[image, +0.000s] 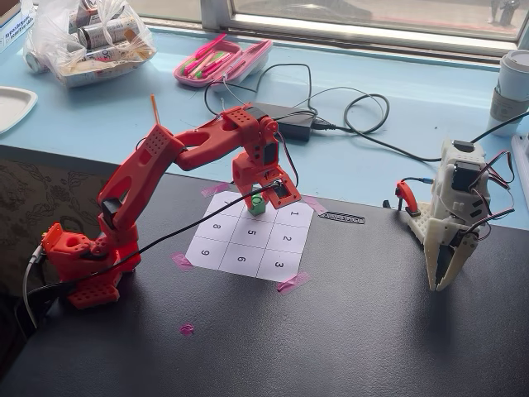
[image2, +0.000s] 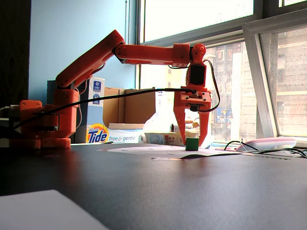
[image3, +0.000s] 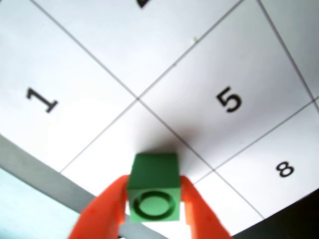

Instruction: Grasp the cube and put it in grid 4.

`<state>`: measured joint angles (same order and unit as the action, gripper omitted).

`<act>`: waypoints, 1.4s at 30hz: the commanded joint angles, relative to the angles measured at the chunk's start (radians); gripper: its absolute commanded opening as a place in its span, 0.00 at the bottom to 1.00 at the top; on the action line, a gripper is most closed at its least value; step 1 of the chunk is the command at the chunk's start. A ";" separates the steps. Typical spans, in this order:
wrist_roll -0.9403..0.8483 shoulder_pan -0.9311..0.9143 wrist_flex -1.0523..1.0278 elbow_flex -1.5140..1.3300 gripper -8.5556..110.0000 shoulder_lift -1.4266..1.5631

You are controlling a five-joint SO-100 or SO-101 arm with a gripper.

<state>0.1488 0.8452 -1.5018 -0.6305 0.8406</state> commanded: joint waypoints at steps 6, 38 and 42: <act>-0.018 0.014 -0.043 0.049 0.43 0.012; -0.245 -0.738 0.227 -0.908 0.07 1.416; -0.290 -0.801 0.403 -1.213 0.07 1.589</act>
<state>-0.1135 0.0782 -1.1980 -1.6628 2.3178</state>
